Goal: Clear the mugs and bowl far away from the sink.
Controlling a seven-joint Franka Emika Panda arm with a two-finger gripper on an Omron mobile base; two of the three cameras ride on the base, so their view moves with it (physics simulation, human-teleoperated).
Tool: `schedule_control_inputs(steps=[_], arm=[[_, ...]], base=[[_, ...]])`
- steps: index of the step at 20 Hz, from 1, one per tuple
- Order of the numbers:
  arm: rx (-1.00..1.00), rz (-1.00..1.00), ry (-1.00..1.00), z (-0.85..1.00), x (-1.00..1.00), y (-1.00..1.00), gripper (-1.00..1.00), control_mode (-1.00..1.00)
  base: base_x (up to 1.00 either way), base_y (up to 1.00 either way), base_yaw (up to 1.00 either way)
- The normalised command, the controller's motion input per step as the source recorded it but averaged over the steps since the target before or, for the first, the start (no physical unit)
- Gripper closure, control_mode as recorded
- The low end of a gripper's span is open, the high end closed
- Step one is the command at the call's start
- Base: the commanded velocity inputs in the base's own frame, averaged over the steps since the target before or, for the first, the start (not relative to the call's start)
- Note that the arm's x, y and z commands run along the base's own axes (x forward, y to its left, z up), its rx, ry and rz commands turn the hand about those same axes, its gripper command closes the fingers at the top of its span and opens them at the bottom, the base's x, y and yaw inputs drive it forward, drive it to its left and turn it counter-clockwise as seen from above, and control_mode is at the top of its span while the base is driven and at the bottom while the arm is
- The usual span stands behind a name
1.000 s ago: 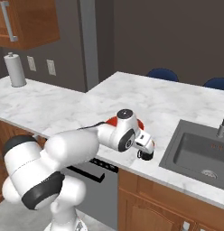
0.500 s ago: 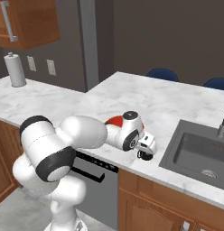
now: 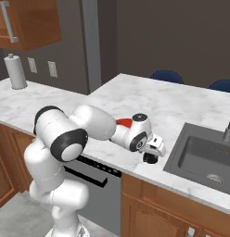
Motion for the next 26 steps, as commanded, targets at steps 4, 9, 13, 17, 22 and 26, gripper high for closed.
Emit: schedule_control_inputs(steps=[4, 9, 13, 17, 22, 26], arm=[[0.01, 0.02, 0.03, -0.17, 0.23, -0.18, -1.0, -1.0], [0.01, 0.0, 0.03, -0.06, 0.01, 0.0, 1.0, -1.0], [0.0, 0.0, 0.01, 0.0, 0.0, 0.0, 1.0, -1.0], [0.0, 0.0, 0.0, 0.0, 0.0, 0.0, 1.0, -1.0], [0.0, 0.01, 0.0, -0.15, -0.2, 0.0, 1.0, -1.0], [-0.04, 0.0, 0.03, -0.36, -0.13, 0.11, -1.0, -1.0]], base=[[0.0, 0.0, 0.0], [0.0, 0.0, 0.0], [0.0, 0.0, 0.0], [0.0, 0.0, 0.0], [0.0, 0.0, 0.0], [0.0, 0.0, 0.0]])
